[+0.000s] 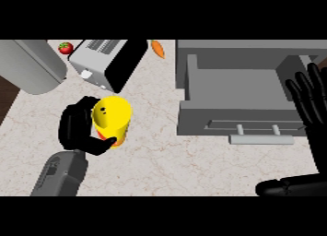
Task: Pick up the cup, place it into the drawer and close the drawer
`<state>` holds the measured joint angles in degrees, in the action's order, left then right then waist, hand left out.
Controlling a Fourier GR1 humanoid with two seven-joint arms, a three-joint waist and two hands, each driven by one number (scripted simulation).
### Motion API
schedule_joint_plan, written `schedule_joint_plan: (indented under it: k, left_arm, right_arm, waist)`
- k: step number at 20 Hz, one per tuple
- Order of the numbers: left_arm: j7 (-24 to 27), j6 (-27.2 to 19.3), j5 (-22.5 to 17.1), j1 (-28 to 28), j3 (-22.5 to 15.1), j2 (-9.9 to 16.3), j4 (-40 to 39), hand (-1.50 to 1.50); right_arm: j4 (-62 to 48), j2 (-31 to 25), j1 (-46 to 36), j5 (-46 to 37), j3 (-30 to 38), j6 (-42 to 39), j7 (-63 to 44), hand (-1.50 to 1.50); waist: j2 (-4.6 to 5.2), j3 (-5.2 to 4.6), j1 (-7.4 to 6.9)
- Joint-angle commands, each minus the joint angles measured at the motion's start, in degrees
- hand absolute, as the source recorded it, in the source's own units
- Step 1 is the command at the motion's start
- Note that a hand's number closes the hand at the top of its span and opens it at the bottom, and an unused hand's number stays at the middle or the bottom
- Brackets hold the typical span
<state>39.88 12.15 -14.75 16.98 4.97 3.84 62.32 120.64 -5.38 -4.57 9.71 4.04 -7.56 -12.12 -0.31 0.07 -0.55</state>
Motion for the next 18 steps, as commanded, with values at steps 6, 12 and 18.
schedule_joint_plan:
  k: [6, 12, 18]
  left_arm:
    - [-17.5, -7.8, -2.1, 4.5, -3.7, -3.5, 18.1, 1.5]
    - [-20.7, -13.4, 0.6, 15.1, -3.5, -3.8, 13.8, 1.5]
    - [-28.4, -21.7, 2.2, 24.1, -8.0, -3.8, 13.8, 1.5]
  right_arm:
    - [1.2, -1.4, -0.4, 1.4, 2.2, -0.6, -0.2, -1.5]
    - [-1.4, -0.5, -2.0, 0.2, 1.0, -0.3, 1.1, -1.5]
    - [-2.6, 0.1, 1.2, 0.5, 1.6, -1.6, 5.1, -1.5]
  waist:
    - [0.2, -0.06, 0.61]
    - [0.33, -0.06, 0.89]
    - [0.33, -0.04, 1.15]
